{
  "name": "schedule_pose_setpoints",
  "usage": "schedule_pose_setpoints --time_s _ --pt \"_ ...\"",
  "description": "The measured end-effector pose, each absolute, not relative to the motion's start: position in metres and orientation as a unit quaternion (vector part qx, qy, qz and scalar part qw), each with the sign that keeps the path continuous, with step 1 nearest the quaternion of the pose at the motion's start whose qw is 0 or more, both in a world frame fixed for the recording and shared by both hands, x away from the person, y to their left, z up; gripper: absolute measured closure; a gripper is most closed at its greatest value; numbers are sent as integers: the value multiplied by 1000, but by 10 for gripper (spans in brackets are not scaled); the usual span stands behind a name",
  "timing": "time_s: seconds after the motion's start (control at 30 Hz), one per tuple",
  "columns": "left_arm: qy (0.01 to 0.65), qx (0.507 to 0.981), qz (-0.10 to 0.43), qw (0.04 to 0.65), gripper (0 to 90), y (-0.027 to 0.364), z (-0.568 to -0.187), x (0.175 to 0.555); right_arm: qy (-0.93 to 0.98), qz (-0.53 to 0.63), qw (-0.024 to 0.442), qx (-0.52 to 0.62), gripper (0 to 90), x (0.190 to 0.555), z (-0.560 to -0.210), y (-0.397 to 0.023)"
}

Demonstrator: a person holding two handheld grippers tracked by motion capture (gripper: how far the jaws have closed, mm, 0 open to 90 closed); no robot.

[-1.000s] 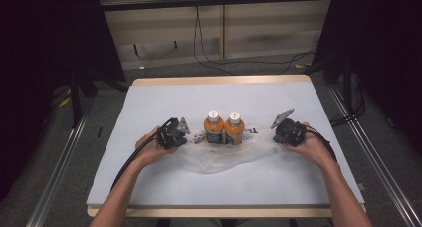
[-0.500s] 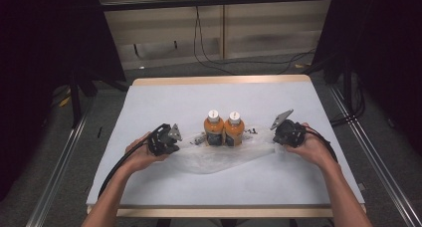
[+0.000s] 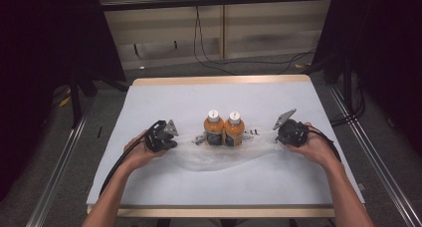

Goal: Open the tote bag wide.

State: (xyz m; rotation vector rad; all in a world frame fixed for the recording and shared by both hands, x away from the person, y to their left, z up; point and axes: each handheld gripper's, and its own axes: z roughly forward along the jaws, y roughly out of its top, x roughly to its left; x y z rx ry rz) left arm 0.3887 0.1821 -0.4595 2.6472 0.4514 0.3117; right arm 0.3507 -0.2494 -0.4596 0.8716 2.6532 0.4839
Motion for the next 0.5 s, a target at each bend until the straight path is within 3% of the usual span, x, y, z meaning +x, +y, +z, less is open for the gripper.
schedule_pose_setpoints --time_s 0.13,0.5 --pt "183 948 95 242 900 183 -461 393 923 166 156 310 900 350 -460 -254" --pt "169 955 115 217 900 184 -460 394 919 176 162 313 900 348 -461 -260"
